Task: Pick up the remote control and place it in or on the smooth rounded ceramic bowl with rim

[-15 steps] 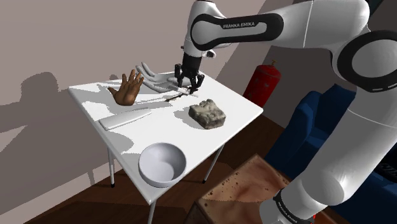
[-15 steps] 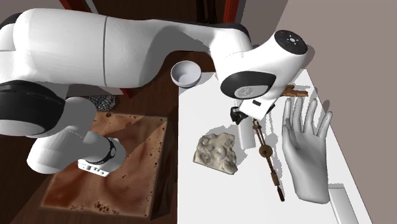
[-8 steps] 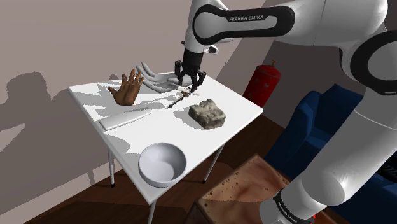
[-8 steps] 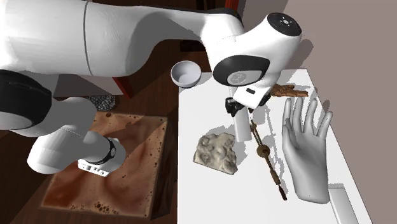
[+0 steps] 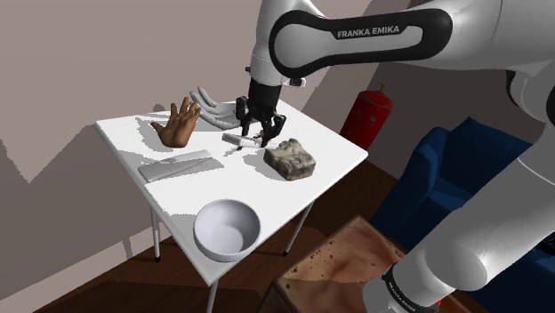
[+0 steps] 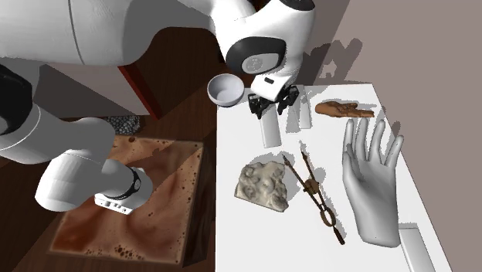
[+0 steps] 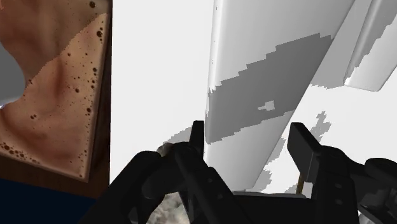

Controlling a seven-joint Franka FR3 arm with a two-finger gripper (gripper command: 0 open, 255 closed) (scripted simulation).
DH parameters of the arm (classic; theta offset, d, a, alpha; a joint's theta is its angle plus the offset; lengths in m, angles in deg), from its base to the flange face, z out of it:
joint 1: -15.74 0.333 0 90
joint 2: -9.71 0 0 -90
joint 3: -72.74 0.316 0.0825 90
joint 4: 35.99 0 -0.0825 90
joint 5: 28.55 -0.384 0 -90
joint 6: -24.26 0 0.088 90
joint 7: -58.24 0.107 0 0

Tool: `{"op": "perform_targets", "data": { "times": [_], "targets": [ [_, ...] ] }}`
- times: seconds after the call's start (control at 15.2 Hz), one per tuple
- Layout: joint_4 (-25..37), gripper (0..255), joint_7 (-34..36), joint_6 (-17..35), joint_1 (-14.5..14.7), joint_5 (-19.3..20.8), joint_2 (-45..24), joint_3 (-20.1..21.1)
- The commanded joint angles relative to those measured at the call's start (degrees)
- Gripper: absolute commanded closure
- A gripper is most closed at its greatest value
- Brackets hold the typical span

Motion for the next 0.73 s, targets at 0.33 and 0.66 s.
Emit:
{"op": "perform_targets", "data": {
  "times": [0.33, 0.66],
  "targets": [
    [-5.57, 255, 6.87, 0.14, 4.12, -3.59, 6.24, 4.22],
    [-7.53, 255, 12.45, -0.01, 7.20, -5.73, 8.93, 7.71]
  ]
}}
